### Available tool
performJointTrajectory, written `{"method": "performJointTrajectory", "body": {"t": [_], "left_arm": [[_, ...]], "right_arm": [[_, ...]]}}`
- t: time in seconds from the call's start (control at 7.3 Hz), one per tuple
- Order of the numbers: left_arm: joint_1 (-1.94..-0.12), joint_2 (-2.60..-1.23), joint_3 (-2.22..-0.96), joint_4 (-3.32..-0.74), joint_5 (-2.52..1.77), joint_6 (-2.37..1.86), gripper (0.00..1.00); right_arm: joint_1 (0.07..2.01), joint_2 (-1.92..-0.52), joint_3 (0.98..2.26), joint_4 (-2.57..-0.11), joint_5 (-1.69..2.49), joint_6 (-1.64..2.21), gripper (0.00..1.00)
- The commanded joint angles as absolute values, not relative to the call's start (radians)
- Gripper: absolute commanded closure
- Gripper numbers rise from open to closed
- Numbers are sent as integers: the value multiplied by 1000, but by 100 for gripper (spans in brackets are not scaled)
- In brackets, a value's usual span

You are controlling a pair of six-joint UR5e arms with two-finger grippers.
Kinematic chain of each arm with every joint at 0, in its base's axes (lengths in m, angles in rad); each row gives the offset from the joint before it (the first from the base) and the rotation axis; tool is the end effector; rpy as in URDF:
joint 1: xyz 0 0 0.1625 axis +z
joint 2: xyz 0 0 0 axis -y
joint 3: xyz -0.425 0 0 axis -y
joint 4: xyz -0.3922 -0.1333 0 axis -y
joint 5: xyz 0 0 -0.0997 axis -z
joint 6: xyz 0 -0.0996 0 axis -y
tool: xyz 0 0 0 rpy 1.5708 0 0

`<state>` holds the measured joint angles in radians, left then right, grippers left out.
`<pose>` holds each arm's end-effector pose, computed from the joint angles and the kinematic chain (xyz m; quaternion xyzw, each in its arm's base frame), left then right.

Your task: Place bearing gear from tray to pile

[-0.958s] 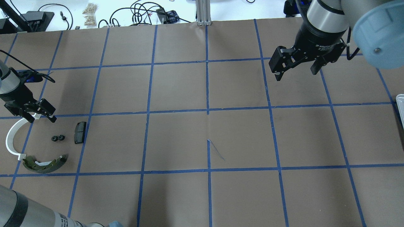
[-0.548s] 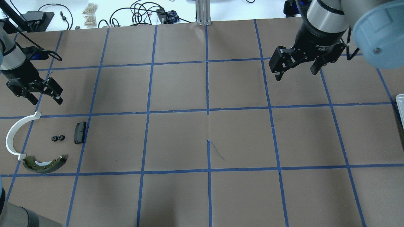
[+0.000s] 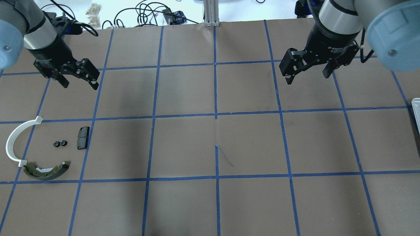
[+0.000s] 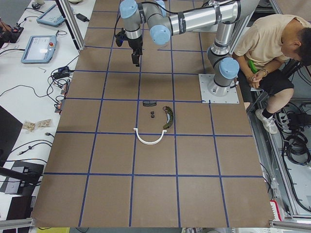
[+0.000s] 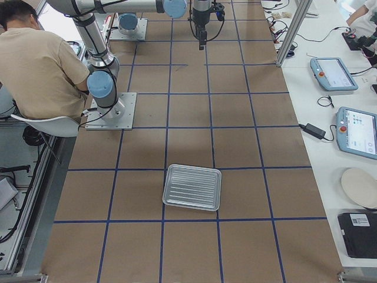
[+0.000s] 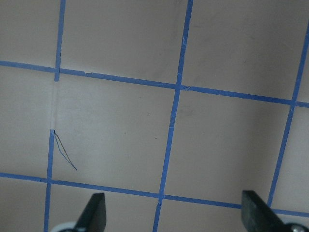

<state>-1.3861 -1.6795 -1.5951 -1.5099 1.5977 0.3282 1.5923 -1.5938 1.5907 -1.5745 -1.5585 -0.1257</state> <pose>-0.0316 -0.5421 0.4265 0.0721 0.9967 0.0383 0.0039 0.1449 -0.4798 0.4897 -0.0736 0.9973 -0.0037 0.0060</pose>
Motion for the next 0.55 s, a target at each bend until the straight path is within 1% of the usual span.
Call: {"method": "performJointTrajectory", "body": {"t": [0.0, 0.41], "left_arm": [[-1511, -1591, -1615, -1528, 1597, 252, 0], [-1520, -1531, -1615, -1594, 1597, 258, 0]], "right_arm": [[1592, -1594, 1591, -1574, -1557, -127, 0], [1591, -1595, 1591, -1574, -1560, -129, 0]]}}
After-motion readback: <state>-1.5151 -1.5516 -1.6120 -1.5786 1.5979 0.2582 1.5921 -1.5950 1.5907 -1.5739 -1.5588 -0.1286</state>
